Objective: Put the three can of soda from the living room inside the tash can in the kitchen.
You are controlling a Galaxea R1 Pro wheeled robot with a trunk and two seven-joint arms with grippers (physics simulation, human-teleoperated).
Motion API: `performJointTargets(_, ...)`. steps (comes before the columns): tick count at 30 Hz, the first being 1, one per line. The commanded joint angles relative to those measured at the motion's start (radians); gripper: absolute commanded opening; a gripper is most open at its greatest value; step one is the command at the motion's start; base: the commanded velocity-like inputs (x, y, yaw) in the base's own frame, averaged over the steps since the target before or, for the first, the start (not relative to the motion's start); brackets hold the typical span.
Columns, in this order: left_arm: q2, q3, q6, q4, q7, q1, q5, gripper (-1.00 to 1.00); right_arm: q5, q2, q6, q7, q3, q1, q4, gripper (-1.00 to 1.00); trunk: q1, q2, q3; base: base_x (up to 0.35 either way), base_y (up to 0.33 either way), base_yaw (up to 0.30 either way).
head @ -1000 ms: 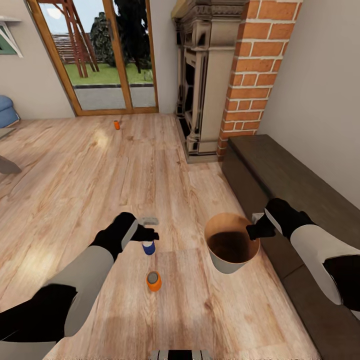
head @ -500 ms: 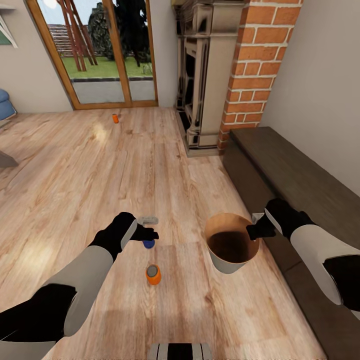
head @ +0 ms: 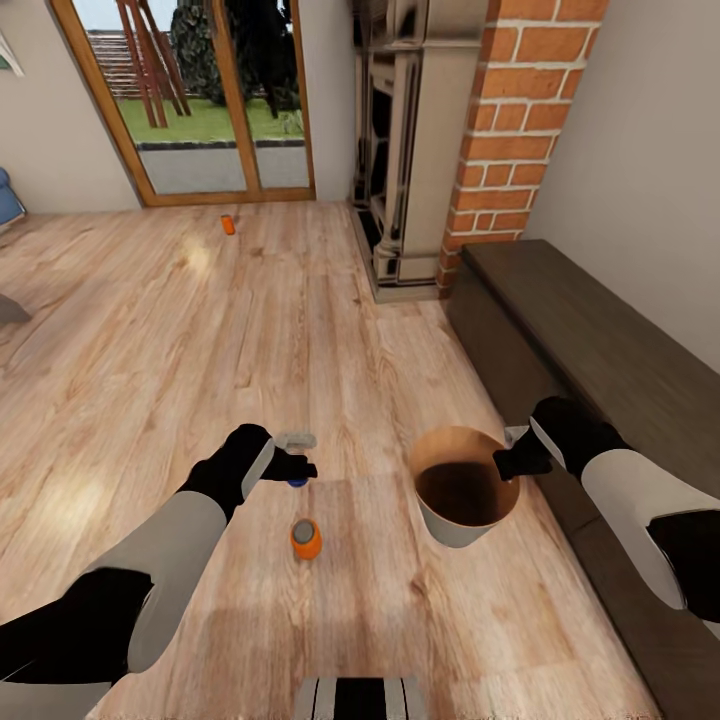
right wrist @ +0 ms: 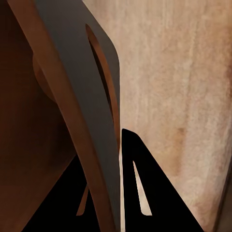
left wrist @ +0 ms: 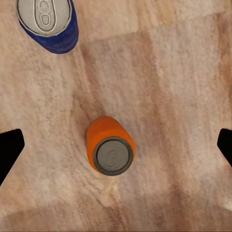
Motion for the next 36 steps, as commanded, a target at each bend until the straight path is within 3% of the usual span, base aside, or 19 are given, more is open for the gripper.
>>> performJointTargets(1, 0.0, 0.0, 0.0, 0.0, 0.0, 0.0, 0.0, 1.0, -0.022, 0.0, 0.004, 0.006, -0.004, -0.001, 0.0, -1.0, 0.0, 0.0, -0.005, 0.0, 0.0, 0.0)
performJointTargets(6, 0.0, 0.0, -0.001, 0.001, 0.0, 0.0, 0.0, 1.0, -0.022, 0.001, 0.004, 0.006, -0.004, -0.001, 0.0, -1.0, 0.002, -0.002, -0.033, 0.0, 0.0, 0.0)
performJointTargets(14, 0.0, 0.0, -0.014, 0.0, 0.003, 0.0, 0.0, 1.0, -0.022, 0.001, 0.004, 0.006, 0.001, -0.001, -0.001, -1.0, 0.002, -0.002, -0.041, 0.0, 0.0, 0.0)
performJointTargets(19, -0.002, 0.011, 0.014, 0.004, 0.006, 0.028, 0.006, 1.0, 0.039, -0.024, 0.004, 0.001, 0.033, -0.028, 0.026, -1.0, 0.002, -0.002, -0.041, 0.0, 0.0, 0.0)
performJointTargets(22, -0.002, 0.011, 0.028, 0.004, 0.006, 0.045, 0.006, 1.0, 0.113, -0.024, 0.004, 0.001, 0.066, -0.044, 0.043, -1.0, 0.002, -0.002, -0.041, 0.0, 0.0, 0.0)
performJointTargets(26, -0.002, 0.011, 0.028, 0.004, 0.006, 0.068, 0.006, 1.0, 0.175, -0.024, 0.004, 0.001, 0.066, -0.066, 0.046, -1.0, 0.002, -0.002, -0.041, 0.0, 0.0, 0.0)
performJointTargets(36, -0.002, 0.011, 0.028, 0.004, 0.006, 0.071, 0.006, 1.0, 0.202, -0.024, 0.004, 0.001, 0.066, -0.095, 0.046, -1.0, 0.002, -0.002, -0.041, 0.0, 0.0, 0.0)
